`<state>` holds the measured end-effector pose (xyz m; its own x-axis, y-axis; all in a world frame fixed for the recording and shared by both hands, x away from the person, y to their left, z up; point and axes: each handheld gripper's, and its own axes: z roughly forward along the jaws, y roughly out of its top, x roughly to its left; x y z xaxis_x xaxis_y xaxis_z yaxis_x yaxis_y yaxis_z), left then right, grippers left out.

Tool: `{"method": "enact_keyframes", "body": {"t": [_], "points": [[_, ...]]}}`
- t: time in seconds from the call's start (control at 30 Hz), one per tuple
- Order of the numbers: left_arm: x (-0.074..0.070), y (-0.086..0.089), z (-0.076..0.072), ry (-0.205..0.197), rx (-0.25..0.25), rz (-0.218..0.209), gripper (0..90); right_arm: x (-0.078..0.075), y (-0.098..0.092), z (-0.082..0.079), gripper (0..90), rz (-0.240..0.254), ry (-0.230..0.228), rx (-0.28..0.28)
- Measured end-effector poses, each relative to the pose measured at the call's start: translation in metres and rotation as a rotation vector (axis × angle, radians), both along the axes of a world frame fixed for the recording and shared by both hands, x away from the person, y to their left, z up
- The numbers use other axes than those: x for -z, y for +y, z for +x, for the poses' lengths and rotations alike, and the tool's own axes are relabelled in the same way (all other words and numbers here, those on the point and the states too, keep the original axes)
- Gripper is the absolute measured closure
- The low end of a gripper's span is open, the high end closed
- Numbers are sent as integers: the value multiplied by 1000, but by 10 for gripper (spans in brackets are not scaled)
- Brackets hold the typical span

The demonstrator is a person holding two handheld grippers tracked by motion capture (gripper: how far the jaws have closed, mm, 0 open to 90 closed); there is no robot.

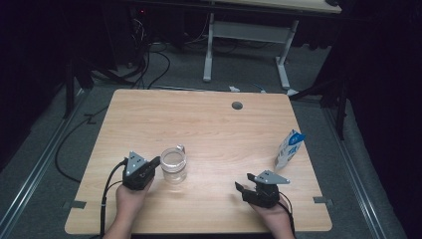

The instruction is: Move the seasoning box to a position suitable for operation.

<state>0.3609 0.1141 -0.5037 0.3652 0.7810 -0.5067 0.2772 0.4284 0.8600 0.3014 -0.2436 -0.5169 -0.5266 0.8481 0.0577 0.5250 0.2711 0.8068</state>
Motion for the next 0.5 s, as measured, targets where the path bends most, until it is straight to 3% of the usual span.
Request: {"method": "enact_keyframes", "body": {"t": [0.23, 0.5], "points": [[0, -1, -6, -3, 10, -11, 900, 0, 0, 0, 398, -2, 0, 0], [-2, -8, -24, -15, 32, -32, 900, 1, 2, 0, 399, -3, 4, -3]]}}
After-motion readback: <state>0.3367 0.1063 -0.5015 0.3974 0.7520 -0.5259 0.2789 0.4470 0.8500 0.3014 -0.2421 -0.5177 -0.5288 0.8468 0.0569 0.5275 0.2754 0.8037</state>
